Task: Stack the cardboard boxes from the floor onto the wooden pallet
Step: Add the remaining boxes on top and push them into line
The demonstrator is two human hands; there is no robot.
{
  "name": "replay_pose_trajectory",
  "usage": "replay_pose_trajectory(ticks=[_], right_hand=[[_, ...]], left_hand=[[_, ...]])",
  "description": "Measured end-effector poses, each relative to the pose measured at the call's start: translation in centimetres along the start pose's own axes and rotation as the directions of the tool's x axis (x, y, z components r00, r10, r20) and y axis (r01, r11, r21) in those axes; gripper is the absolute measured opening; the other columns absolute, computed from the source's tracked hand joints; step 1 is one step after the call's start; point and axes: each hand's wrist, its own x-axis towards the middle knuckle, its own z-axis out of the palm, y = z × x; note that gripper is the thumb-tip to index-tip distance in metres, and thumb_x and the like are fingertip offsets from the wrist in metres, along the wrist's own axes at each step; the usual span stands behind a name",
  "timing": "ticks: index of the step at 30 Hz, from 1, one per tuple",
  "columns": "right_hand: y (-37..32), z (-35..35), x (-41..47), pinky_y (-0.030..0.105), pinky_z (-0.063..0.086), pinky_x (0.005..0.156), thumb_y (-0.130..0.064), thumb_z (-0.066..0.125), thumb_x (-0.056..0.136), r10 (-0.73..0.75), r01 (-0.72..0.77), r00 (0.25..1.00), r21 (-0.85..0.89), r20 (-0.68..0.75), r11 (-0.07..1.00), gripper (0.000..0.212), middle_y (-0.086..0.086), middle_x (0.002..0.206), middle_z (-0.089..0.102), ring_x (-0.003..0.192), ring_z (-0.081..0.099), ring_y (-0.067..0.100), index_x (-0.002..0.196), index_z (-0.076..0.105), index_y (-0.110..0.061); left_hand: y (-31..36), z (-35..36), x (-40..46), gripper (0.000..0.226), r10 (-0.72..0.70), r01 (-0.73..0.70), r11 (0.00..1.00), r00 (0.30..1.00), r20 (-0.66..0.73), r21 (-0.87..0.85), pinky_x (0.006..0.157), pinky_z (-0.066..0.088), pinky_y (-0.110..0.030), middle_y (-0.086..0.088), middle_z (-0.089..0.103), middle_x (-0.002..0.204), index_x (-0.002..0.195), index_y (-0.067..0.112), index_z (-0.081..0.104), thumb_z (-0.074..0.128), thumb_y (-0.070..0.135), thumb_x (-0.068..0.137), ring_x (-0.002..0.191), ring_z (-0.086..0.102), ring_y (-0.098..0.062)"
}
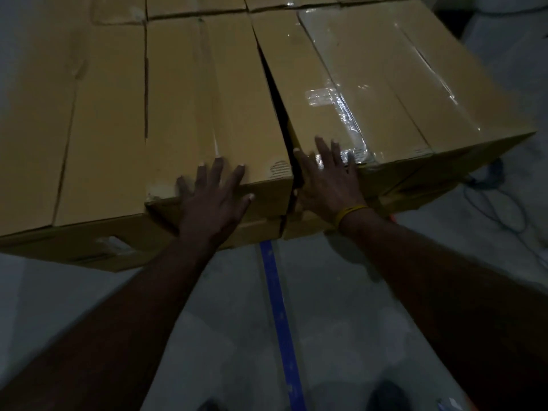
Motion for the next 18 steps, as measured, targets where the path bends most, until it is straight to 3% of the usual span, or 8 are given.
replay_pose_trajectory(ticks=[3,6,10,14,18], right_hand=[[5.2,0.2,0.3,0.064,0.005,0.118,-0.054,0.062,0.090,0.056,-0.057,0.998,0.019,0.022,0.998,0.085,0.012,0.166,-0.014,0.152,-0.004,0.041,0.157,0.012,-0.040],[10.4,0.7,0.1,0.066,0.006,0.118,-0.062,0.063,0.085,0.062,-0.063,0.998,0.035,0.024,0.997,0.090,0.013,0.166,-0.012,0.151,0.000,0.045,0.155,0.010,-0.047],[16.8,0.7,-0.4,0.066,0.003,0.117,-0.067,0.056,0.088,0.097,-0.102,0.993,0.085,0.060,0.991,0.082,0.019,0.165,-0.012,0.151,-0.003,0.046,0.154,0.011,-0.051],[16.9,1.3,-0.1,0.066,0.003,0.117,-0.071,0.038,0.094,0.142,-0.144,0.989,0.080,0.029,0.986,0.068,0.025,0.164,-0.008,0.151,-0.002,0.047,0.153,0.010,-0.053],[14.1,2.3,-0.3,0.067,0.001,0.115,-0.067,0.033,0.097,0.134,-0.132,0.991,0.054,-0.028,0.990,0.065,0.029,0.162,-0.009,0.149,-0.004,0.050,0.154,0.005,-0.051]], left_hand=[[5.4,0.4,1.9,0.063,0.059,-0.060,0.998,0.998,-0.027,-0.028,0.112,0.020,-0.065,-0.002,0.014,0.166,0.155,0.039,0.021,0.035,0.063,0.098,0.150,0.018,-0.031],[10.5,0.7,4.0,0.064,0.086,-0.086,0.993,0.996,0.000,-0.076,0.112,0.016,-0.068,0.003,0.008,0.167,0.155,0.044,0.016,0.037,0.064,0.097,0.152,0.013,-0.030],[14.8,0.8,6.2,0.062,0.040,-0.037,0.998,0.998,0.054,-0.059,0.110,0.013,-0.073,0.008,0.009,0.167,0.155,0.045,0.019,0.036,0.063,0.098,0.152,0.010,-0.030],[15.2,1.0,6.3,0.056,-0.039,0.039,0.999,0.998,0.057,-0.009,0.111,0.012,-0.072,0.008,0.010,0.167,0.155,0.043,0.023,0.037,0.055,0.102,0.153,0.009,-0.027],[14.3,1.2,5.4,0.054,-0.098,0.097,0.995,0.994,0.047,0.026,0.111,0.013,-0.073,0.006,0.007,0.167,0.156,0.040,0.018,0.034,0.048,0.105,0.153,0.008,-0.027]])
